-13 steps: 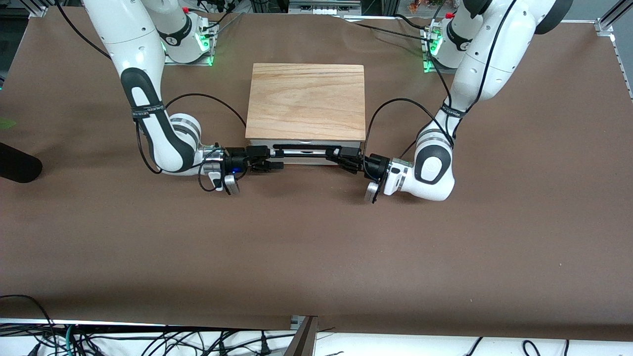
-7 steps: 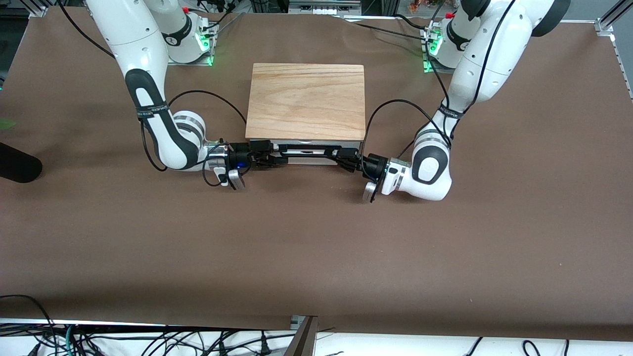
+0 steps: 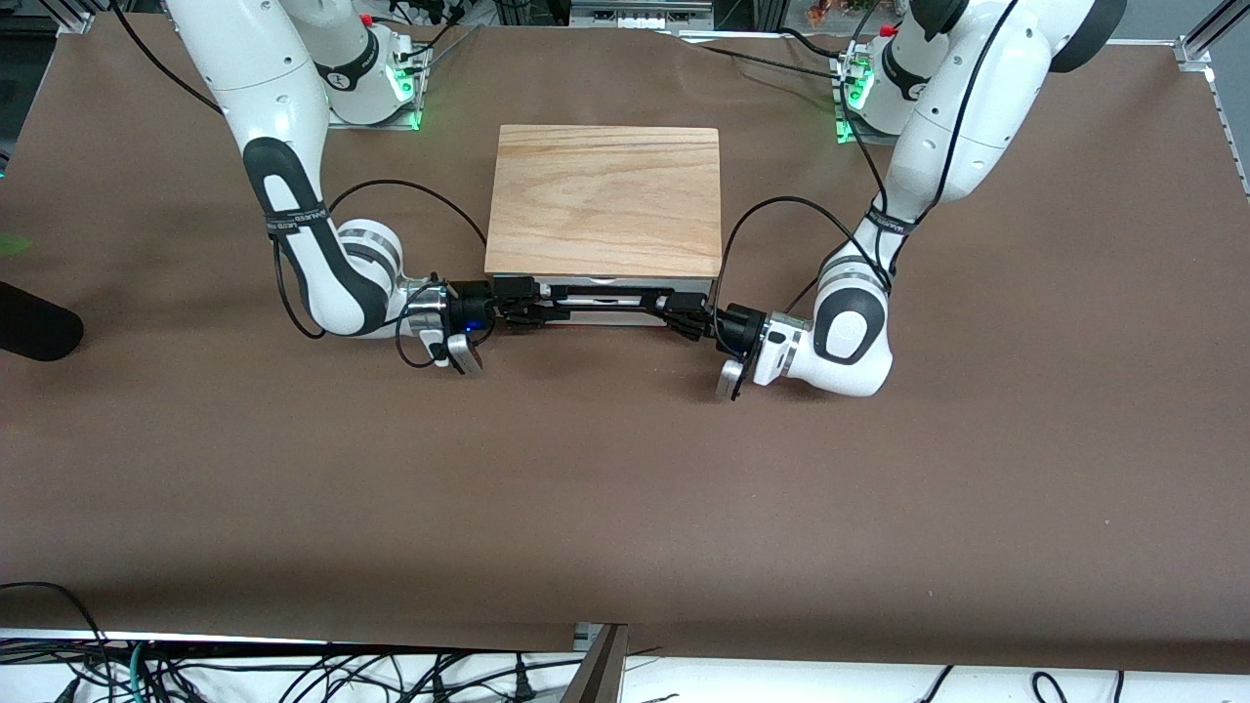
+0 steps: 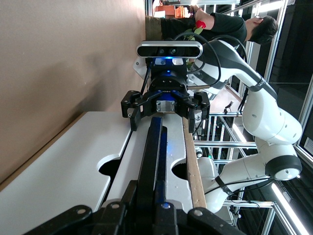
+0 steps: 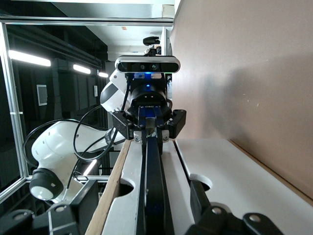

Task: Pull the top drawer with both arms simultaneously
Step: 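Close the right gripper and the left gripper on the black handle, then pull the handle outward with both grippers to slide the drawer open, then open both grippers and release the drawer handle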

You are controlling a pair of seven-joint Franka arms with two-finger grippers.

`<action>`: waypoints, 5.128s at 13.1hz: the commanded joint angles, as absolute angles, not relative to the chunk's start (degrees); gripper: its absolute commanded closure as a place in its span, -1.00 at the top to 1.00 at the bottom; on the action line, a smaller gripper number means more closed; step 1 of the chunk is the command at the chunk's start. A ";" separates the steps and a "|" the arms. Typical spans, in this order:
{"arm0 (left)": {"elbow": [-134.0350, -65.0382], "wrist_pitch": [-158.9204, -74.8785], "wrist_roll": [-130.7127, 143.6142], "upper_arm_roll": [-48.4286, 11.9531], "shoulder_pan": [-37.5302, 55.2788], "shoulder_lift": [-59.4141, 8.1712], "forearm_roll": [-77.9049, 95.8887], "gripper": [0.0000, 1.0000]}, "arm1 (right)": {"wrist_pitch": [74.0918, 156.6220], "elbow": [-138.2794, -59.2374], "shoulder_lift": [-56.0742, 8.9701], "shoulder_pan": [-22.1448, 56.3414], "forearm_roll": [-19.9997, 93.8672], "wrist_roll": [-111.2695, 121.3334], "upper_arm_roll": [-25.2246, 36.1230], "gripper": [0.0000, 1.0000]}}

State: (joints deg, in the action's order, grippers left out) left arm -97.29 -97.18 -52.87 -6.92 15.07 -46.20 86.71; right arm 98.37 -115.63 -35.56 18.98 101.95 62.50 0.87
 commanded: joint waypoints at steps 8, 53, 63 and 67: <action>-96.33 -96.94 -53.26 -6.68 15.21 -46.41 88.51 -1.00 | 96.24 -116.28 -37.35 17.49 102.92 66.89 0.26 0.08; -77.17 -97.29 -36.64 -6.24 14.77 -52.82 89.21 0.99 | 102.04 -86.05 -54.84 14.06 102.83 56.16 2.11 -0.80; -75.85 -97.29 -40.69 -4.41 14.23 -55.02 88.77 1.00 | 102.57 -85.34 -55.37 14.06 103.09 56.07 2.29 0.54; -73.74 -97.29 -42.19 -2.46 14.68 -56.07 88.42 1.00 | 103.54 -85.34 -55.20 14.15 103.01 56.16 2.29 1.00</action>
